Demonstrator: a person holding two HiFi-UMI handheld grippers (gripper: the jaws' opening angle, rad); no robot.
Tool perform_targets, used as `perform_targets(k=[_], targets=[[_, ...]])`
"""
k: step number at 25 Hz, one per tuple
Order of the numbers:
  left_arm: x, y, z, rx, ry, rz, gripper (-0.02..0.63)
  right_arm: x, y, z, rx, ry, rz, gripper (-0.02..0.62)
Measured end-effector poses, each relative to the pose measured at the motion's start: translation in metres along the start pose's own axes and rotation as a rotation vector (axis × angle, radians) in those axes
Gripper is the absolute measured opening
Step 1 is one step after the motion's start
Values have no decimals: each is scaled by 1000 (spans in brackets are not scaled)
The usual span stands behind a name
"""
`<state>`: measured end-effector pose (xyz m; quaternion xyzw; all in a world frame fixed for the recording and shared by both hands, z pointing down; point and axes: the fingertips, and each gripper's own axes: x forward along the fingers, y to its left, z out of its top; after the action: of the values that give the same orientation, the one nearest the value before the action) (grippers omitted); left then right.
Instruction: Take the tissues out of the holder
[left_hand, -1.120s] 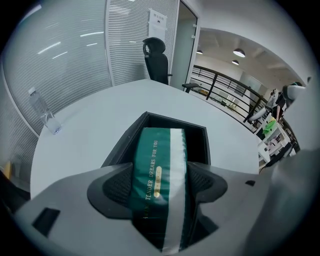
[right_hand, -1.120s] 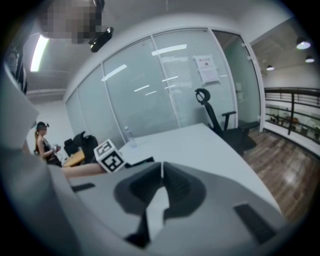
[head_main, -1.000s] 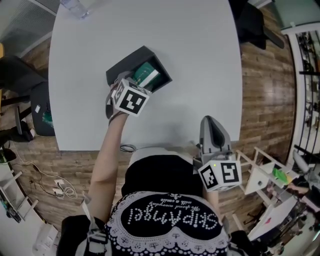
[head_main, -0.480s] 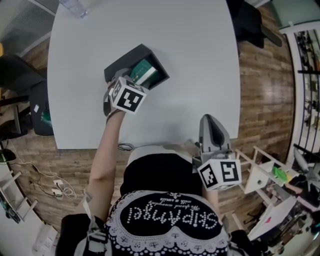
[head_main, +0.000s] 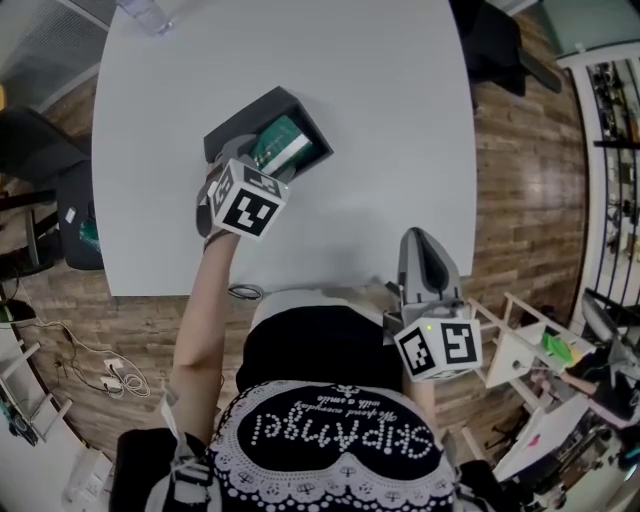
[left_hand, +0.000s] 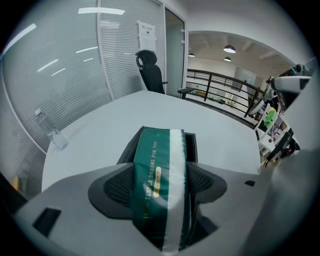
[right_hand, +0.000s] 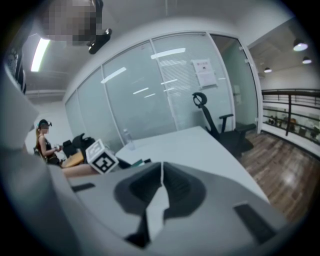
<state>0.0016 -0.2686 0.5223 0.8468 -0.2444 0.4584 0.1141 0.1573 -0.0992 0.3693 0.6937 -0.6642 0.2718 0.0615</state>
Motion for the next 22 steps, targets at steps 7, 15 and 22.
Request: perform_targets(k=[7,15,22], targets=[[-34,5,25,-3,-103,47,337,-3,0,3,-2,-10,5,35],[-64,16,49,-10,-214,107,337,-3,-2,5,-10,-26,9,35],[-102,30,63,-31,-305,168,337,-1,2,12,-24,-44,24,35]])
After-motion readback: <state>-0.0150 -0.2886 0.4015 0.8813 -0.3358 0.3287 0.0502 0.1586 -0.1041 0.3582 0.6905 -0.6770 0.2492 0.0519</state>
